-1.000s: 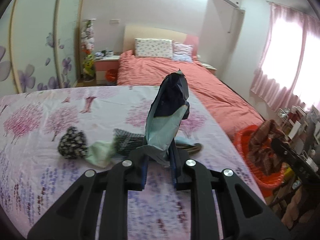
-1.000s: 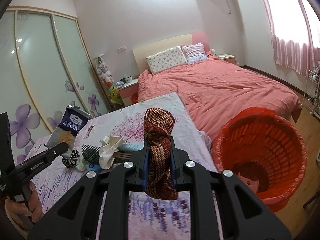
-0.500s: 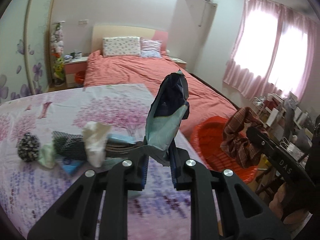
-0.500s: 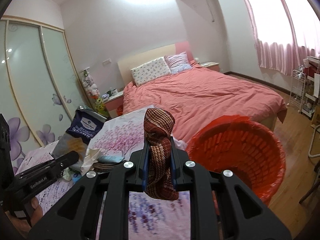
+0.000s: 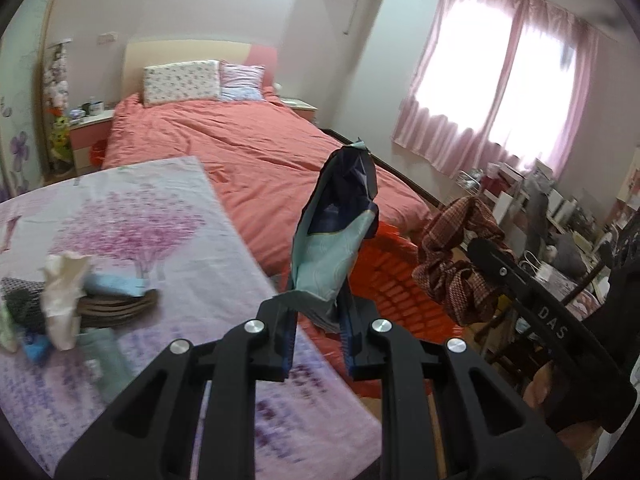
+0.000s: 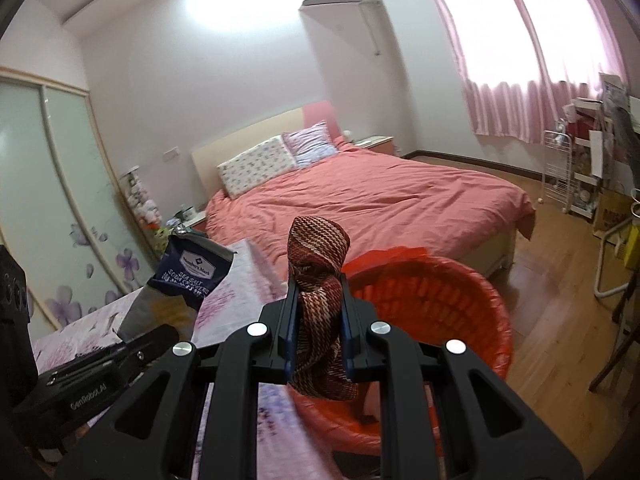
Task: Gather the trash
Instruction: 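Open both tools to drop the cloth and snack bag into the basket, then move both tools back to the bed and grasp the green sock with the right tool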
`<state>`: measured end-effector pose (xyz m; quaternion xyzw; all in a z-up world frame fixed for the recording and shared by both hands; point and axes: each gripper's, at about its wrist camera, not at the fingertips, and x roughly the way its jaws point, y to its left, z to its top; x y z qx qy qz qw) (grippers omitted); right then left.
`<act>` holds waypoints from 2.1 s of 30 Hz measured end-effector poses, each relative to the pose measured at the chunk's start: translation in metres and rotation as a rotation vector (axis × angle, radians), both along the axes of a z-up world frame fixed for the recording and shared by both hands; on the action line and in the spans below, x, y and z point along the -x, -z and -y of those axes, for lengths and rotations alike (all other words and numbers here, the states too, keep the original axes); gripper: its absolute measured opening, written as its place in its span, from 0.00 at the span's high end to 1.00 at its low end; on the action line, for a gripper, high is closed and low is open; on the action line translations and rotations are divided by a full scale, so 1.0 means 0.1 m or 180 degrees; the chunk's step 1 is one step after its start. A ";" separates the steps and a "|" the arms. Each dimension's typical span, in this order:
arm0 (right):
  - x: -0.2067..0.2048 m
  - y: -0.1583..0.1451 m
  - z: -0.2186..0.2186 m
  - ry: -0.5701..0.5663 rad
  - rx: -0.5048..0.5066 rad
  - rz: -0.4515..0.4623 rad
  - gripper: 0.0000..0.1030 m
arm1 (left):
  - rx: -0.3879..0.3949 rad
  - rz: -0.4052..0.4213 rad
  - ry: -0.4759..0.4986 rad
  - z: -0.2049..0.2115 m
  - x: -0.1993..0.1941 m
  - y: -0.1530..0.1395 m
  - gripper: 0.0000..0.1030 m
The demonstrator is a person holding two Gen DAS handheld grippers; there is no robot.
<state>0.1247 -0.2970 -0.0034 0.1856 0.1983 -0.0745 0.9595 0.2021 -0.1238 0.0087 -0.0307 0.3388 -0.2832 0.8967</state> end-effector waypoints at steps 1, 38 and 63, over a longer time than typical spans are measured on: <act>-0.01 0.03 0.07 0.0049 -0.0012 -0.0009 0.83 | -0.0001 -0.0014 0.0051 0.09 -0.02 0.03 0.81; -0.20 0.39 0.52 0.0343 -0.0211 -0.0294 0.62 | -0.0402 -0.0333 -0.0014 0.54 -0.52 0.72 0.50; -0.50 0.15 -1.32 -0.0755 0.0405 -0.0539 0.45 | -0.0502 -0.0006 -0.1431 -1.77 -0.20 0.29 0.36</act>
